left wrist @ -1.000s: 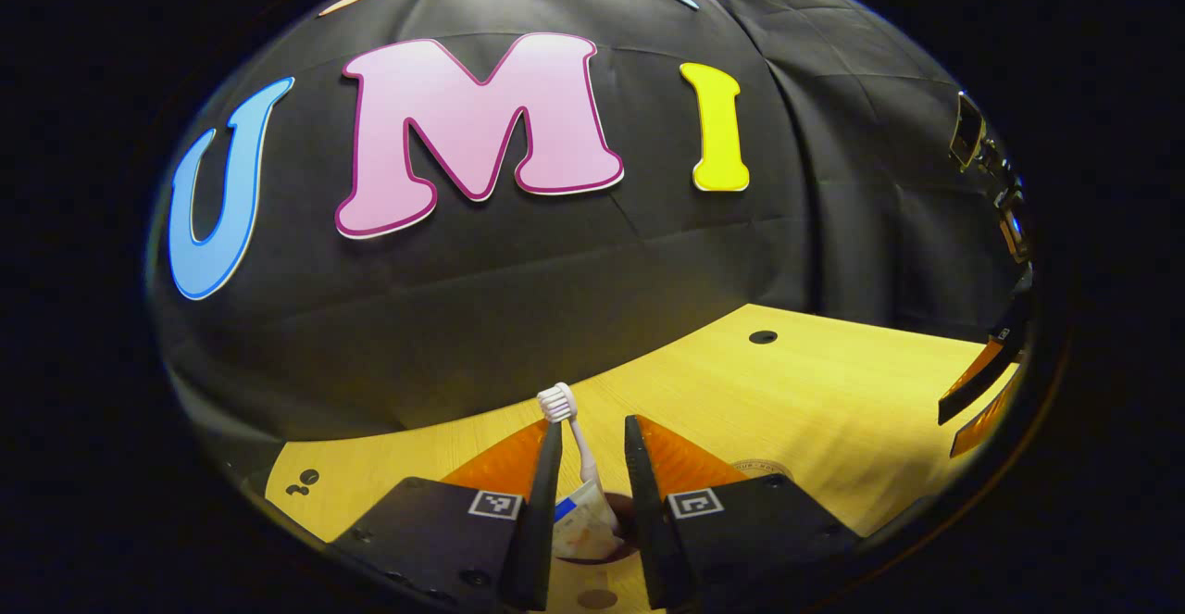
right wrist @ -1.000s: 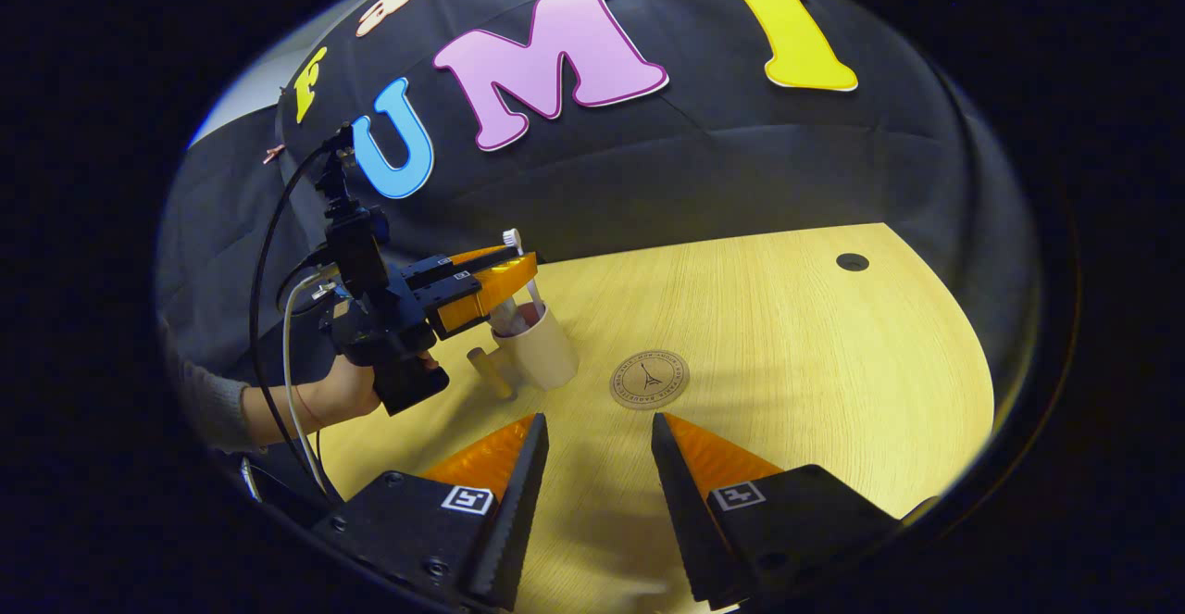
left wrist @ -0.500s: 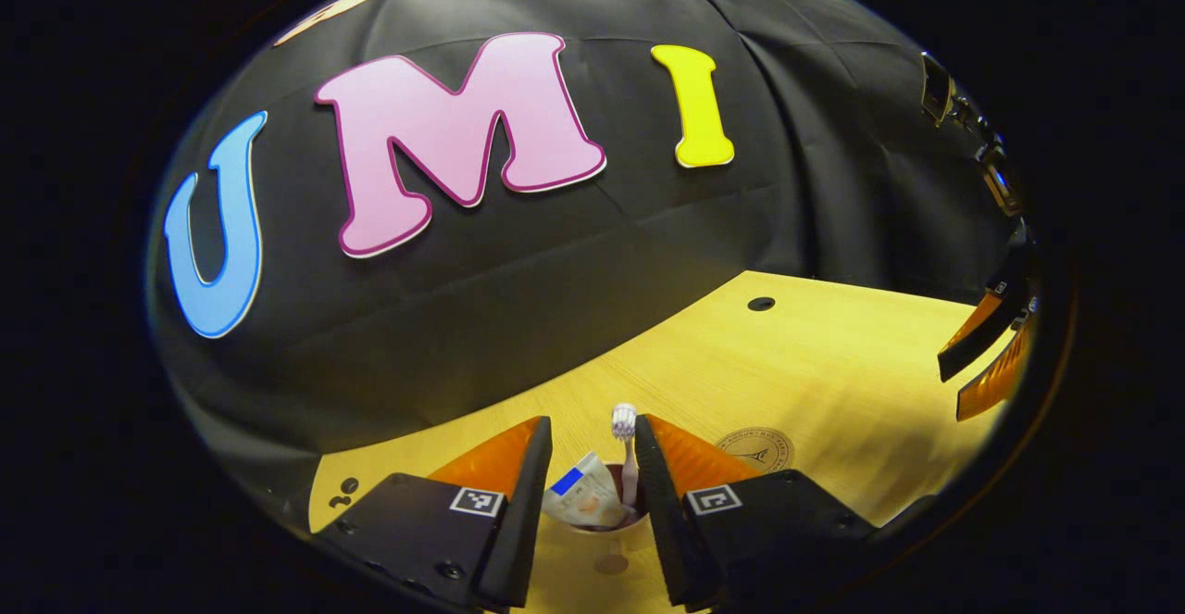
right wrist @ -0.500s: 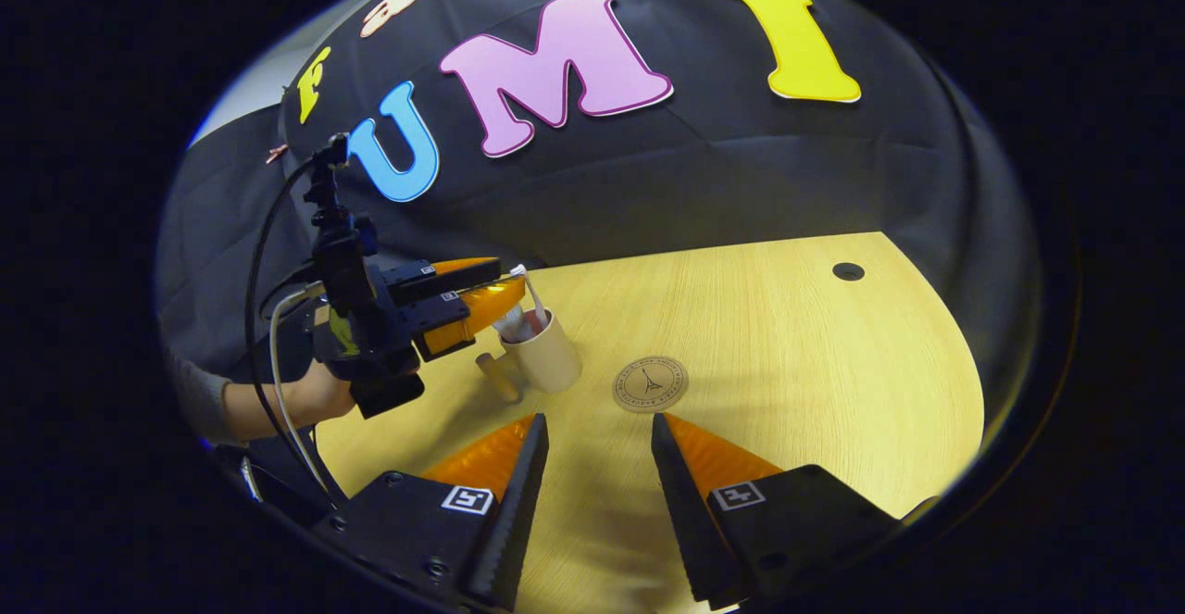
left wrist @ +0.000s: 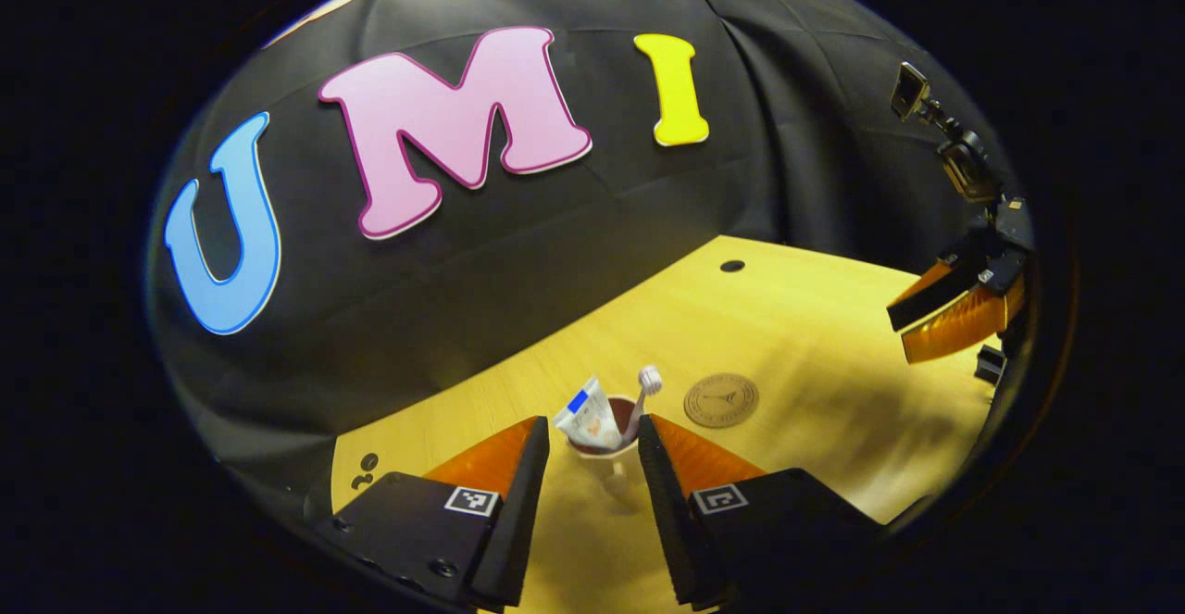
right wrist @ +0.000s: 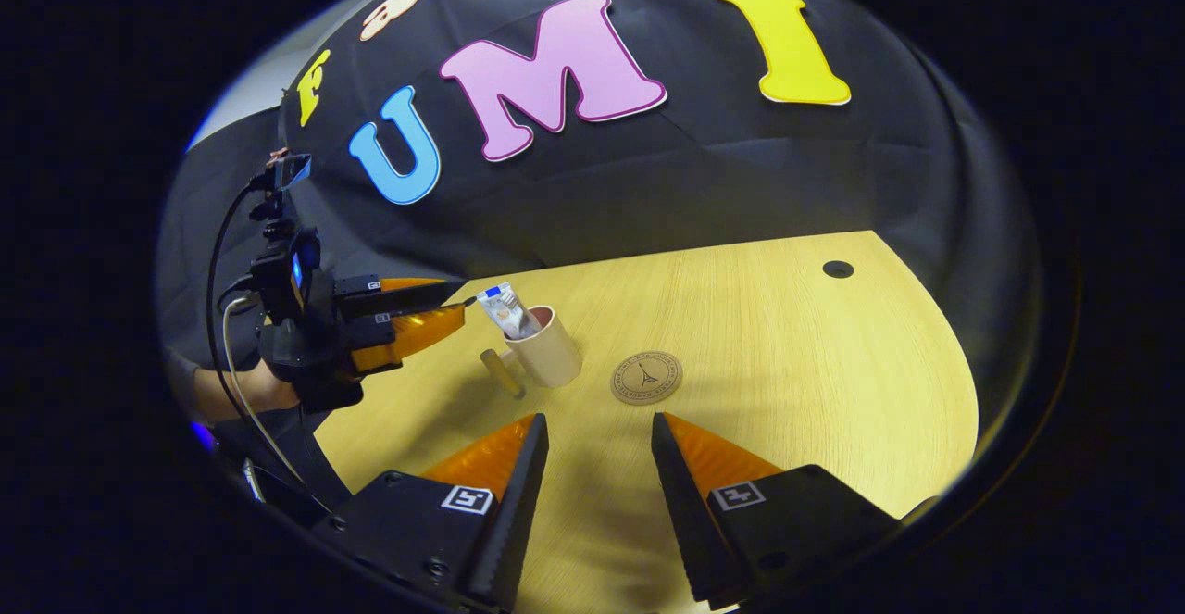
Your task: Put the toothbrush and toothpaste on the desktop into the cup, then pick up the cup and place it on the coaster on the desktop.
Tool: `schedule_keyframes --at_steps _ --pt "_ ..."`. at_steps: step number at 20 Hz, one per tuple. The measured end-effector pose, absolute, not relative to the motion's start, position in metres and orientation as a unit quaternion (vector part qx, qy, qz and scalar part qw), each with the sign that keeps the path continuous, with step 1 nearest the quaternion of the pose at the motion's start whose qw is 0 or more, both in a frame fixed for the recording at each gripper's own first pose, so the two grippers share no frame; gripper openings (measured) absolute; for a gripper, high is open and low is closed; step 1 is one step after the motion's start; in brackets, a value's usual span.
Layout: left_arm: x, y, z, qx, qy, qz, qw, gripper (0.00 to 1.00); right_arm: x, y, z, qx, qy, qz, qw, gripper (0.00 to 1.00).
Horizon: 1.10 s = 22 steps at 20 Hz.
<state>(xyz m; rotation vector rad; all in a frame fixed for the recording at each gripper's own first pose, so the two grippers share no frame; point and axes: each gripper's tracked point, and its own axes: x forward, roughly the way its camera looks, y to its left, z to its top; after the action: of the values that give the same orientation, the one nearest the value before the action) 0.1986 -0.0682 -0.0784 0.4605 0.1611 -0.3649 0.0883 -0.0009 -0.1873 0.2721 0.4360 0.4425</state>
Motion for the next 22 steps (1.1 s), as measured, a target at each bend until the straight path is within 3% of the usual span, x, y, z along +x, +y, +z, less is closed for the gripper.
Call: schedule_keyframes --at_steps 6,11,22 --pt "0.197 -0.069 -0.135 0.192 0.187 -0.213 0.94 0.63 0.083 -0.012 -0.195 0.136 0.224 0.21 0.942 0.7" --pt "0.212 -0.065 -0.172 0.156 0.253 -0.186 0.936 0.63 0.076 -0.021 -0.201 0.138 0.228 0.203 0.942 0.7" --pt "0.257 -0.068 -0.207 0.125 0.324 -0.153 0.925 0.64 0.066 -0.035 -0.214 0.15 0.247 0.187 0.939 0.7"
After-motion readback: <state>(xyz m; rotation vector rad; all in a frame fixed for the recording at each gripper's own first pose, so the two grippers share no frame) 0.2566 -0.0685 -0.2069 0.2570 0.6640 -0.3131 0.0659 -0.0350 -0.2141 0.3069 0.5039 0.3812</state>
